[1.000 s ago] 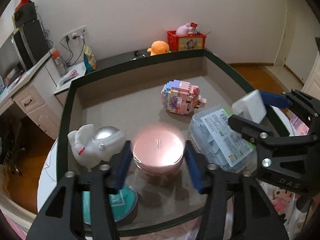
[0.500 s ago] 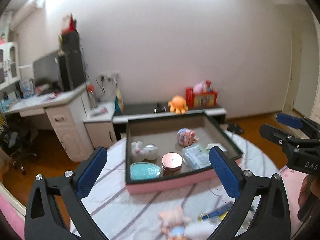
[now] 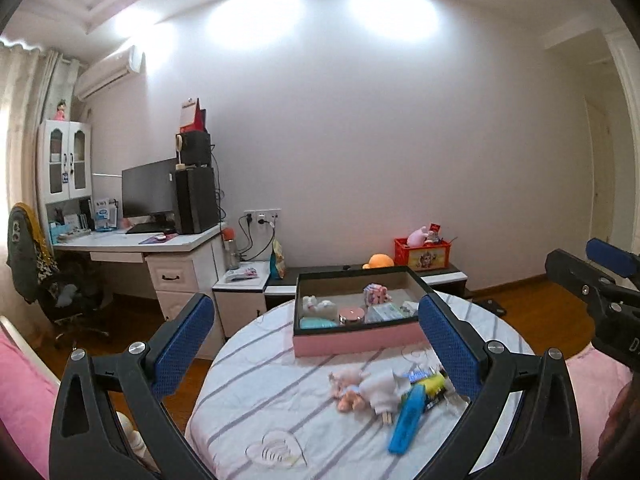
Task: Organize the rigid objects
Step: 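Withdraw both tools from the pink box back over the table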
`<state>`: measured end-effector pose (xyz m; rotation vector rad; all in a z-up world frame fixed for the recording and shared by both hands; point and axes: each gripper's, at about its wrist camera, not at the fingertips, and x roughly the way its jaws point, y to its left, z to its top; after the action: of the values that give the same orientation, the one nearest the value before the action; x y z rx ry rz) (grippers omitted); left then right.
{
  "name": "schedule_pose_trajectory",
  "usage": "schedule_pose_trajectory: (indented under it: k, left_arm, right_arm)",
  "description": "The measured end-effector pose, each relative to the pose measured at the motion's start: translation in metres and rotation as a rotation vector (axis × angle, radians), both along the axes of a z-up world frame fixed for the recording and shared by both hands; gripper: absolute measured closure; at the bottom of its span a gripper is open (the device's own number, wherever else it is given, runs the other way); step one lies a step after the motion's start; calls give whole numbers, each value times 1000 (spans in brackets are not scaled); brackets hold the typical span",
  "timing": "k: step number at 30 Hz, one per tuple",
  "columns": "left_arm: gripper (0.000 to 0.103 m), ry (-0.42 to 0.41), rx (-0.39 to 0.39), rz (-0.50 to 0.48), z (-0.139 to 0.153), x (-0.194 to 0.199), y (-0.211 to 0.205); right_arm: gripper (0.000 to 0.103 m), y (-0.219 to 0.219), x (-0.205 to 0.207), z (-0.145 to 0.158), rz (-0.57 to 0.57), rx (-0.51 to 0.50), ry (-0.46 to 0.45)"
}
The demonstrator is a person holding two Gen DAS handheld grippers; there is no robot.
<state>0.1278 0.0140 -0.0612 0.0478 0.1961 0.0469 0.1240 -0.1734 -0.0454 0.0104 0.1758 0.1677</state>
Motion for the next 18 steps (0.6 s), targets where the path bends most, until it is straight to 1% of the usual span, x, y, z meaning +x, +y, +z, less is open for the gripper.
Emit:
schedule_pose_trajectory:
  k: [2, 4, 7, 12, 18]
  left_arm:
    - [0, 0, 4, -3, 1, -9, 0]
    - [0, -18, 5, 8, 1, -20, 0]
    - [0, -31, 1, -5, 3, -34, -2]
    - [0, -49, 8, -2, 6, -45, -2]
    - [0, -42, 7, 5, 6, -46, 1]
  right_arm:
    - [18, 1, -12, -1, -13, -3, -7]
    - [18, 2, -20, -1, -22, -7, -14]
    - [18, 1, -30, -1, -27, 1, -14]
    - [18, 1, -32, -3, -30, 1, -7]
    - [18, -3, -37, -4, -36, 6, -5]
